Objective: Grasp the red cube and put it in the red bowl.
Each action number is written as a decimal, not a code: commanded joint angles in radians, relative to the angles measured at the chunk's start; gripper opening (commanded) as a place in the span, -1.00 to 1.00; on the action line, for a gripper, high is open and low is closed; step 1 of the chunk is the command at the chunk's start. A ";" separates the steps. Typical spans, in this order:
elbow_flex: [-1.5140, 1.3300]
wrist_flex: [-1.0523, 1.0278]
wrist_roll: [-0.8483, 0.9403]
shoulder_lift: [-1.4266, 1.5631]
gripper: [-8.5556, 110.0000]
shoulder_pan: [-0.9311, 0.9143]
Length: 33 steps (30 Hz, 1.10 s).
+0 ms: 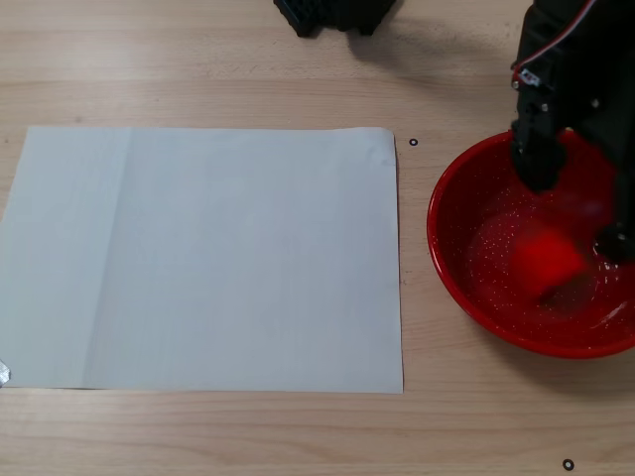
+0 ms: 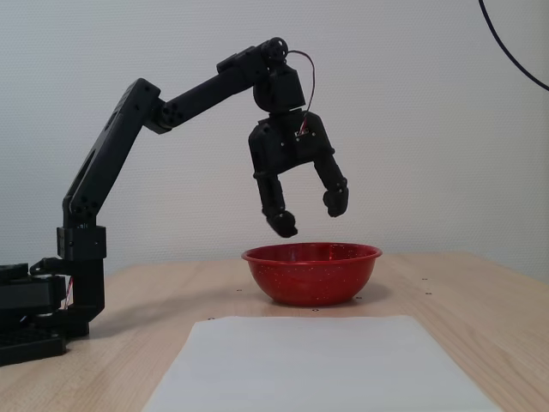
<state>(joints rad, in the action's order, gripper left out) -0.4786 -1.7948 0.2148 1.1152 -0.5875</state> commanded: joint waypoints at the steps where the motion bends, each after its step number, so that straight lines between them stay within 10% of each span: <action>1: 0.057 0.009 -0.014 0.054 -0.25 -0.003; 10: 0.087 -0.012 -0.012 0.089 -0.36 0.014; 18: 0.081 -0.028 -0.014 0.133 -0.85 0.035; 33: -0.040 0.006 -0.017 0.301 -0.85 0.097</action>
<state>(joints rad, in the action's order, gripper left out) -0.5415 -1.8024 0.2071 1.1904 -0.5093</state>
